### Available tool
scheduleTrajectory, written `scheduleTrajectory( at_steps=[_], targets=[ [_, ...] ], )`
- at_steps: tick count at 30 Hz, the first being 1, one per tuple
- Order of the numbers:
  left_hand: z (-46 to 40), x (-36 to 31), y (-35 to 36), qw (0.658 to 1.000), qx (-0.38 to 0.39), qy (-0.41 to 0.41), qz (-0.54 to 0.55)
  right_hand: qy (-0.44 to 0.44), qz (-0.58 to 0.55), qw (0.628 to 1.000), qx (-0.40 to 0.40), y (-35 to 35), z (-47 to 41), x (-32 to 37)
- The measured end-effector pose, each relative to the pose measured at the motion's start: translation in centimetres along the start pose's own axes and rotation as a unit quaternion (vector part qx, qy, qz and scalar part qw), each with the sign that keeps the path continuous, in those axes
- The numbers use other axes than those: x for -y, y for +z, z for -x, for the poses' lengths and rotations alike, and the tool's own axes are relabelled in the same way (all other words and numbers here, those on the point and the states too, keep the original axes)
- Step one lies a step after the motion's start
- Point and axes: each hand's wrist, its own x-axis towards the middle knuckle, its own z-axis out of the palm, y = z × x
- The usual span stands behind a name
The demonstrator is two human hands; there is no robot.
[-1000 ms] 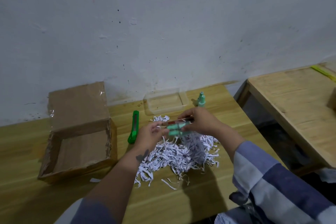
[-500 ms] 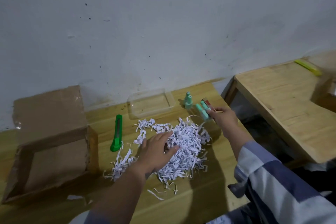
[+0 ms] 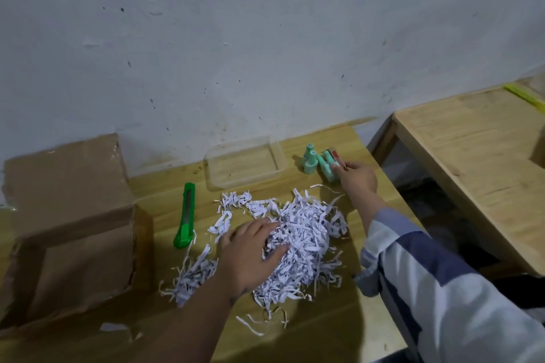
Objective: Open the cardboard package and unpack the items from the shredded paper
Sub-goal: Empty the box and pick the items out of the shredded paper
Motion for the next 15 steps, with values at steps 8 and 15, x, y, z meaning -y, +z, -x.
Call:
scheduleTrajectory(
  at_steps=[8, 15],
  targets=[
    [-0.5, -0.1, -1.7, 0.998, -0.038, 0.010, 0.045, -0.227, 0.104, 0.967, -0.042, 0.3, 5.5, 0.0],
    [-2.6, 2.8, -4.0, 0.995, -0.071, -0.057, 0.038, -0.265, 0.283, 0.917, 0.089, 2.0, 7.8, -3.6]
  ],
)
